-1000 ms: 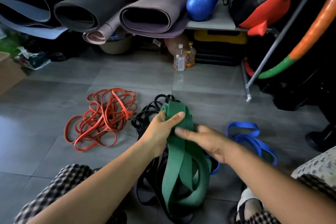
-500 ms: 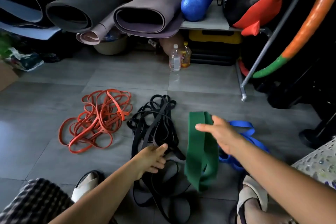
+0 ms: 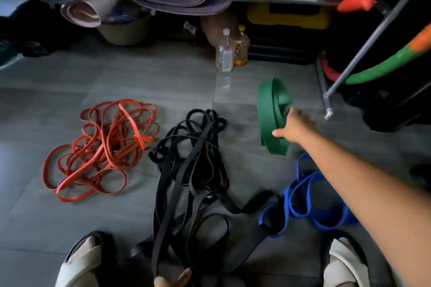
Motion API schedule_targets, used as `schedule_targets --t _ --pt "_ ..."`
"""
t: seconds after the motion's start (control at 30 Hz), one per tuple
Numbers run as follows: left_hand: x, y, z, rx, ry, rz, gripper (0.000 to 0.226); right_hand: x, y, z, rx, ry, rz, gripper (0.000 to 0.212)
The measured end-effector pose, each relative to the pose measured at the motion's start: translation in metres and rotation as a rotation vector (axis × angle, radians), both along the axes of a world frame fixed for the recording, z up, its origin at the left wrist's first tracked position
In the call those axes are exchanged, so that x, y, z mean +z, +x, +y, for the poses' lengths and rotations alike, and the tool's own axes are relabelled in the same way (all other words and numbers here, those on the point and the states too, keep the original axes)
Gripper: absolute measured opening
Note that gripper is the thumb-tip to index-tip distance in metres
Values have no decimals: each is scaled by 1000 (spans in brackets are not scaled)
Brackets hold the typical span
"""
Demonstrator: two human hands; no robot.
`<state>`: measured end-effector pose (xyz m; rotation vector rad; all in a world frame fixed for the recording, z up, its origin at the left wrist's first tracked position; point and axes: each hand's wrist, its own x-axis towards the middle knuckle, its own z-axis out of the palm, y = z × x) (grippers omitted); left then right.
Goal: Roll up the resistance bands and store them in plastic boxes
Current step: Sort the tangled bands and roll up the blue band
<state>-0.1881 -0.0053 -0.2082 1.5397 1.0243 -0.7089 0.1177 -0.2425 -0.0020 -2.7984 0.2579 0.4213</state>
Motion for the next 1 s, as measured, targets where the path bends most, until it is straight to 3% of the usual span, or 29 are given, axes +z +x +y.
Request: schedule_targets --t 0.07,0.13,0.2,0.23,0.27,0.33,0.37,0.4,0.43,0.47,0.6,0.73,0.83,0.9,1.0 --pt "-79 -102 12 123 -24 0 12 -42 -17 2 19 54 147 73" --pt "-76 -112 10 179 -33 65 6 -86 -43 4 94 44 295 59" --pt "-76 -119 -28 256 9 74 18 -126 -75 3 130 -26 390 52" --pt "-80 -123 -18 364 -103 117 25 -142 -92 2 121 -57 414 50" --pt "-65 -89 -9 437 -196 102 32 -156 -108 3 103 -74 435 50" --pt "-48 -29 11 551 -199 123 47 -174 -138 6 60 -103 432 53" --pt "-36 1 21 651 -93 14 61 -181 -151 8 41 -126 416 55" --pt "-25 23 26 674 -108 23 66 -185 -163 10 23 -148 393 58" --pt "-15 36 27 645 -241 59 69 -188 -175 13 15 -166 366 60" --pt "-16 16 10 549 -166 74 65 -191 -185 16 16 -171 358 62" --pt "14 40 -2 582 -118 -138 22 -205 -211 34 22 -142 460 66" --pt "48 104 28 593 -86 -383 29 -200 -192 55 -133 89 316 35" --pt "89 146 56 438 50 -591 30 -185 -169 79 -201 324 190 32" --pt "121 179 89 468 153 -710 31 -175 -156 89 -227 330 143 37" --pt "137 211 153 387 308 -788 33 -173 -155 82 -173 143 137 51"
